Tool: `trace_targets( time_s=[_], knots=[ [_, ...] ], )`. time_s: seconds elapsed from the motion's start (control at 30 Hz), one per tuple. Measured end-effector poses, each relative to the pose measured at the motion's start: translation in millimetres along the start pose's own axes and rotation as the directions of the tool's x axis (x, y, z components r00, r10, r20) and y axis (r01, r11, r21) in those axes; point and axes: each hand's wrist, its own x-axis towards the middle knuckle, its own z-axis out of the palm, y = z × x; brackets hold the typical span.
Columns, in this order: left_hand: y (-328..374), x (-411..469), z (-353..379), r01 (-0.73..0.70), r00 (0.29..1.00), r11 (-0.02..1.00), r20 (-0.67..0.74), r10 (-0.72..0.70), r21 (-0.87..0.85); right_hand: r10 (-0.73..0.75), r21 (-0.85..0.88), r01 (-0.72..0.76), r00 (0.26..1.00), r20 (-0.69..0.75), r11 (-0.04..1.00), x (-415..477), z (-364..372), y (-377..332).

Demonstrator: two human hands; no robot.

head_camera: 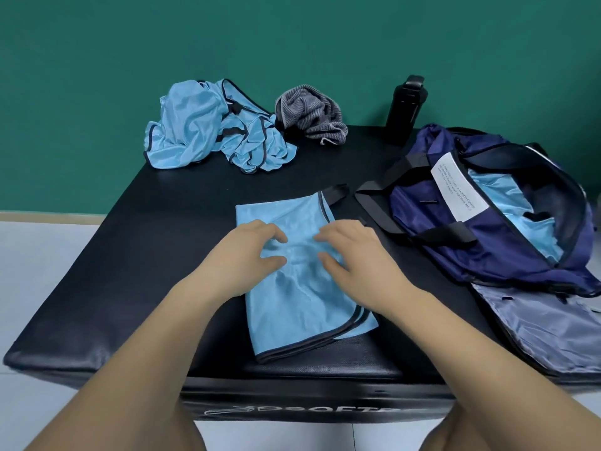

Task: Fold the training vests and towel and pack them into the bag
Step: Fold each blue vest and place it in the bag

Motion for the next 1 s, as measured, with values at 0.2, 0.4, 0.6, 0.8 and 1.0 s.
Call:
trace_targets(
  time_s=[0.2,0.4,0.6,0.8,1.0],
  knots=[
    [34.5,-24.6,1.8,-0.179,0.984,0.984,-0.014,0.179,0.023,-0.116,0.064,0.105,0.977,0.181,0.992,-40.8,-6.7,-18.4],
    [30.8,-75.6,13.6,-0.228,0.973,0.974,0.028,0.228,-0.015,-0.089,0.141,0.047,0.947,0.31,0.989,-49.9,-5.7,-19.5],
    [28.4,-94.5,28.6,-0.223,0.971,0.97,0.109,0.212,0.099,-0.095,0.143,0.051,0.944,0.317,0.988,-47.7,-6.0,-20.7],
    [37.6,-92.6,32.2,-0.215,0.968,0.939,0.183,0.169,0.268,-0.119,0.05,0.109,0.926,0.359,0.993,-49.1,-5.6,-23.9],
    [43.8,-92.1,35.7,-0.257,0.964,0.891,0.171,0.206,0.375,-0.105,0.039,0.098,0.928,0.358,0.994,-50.5,-4.6,-27.9]
  ],
)
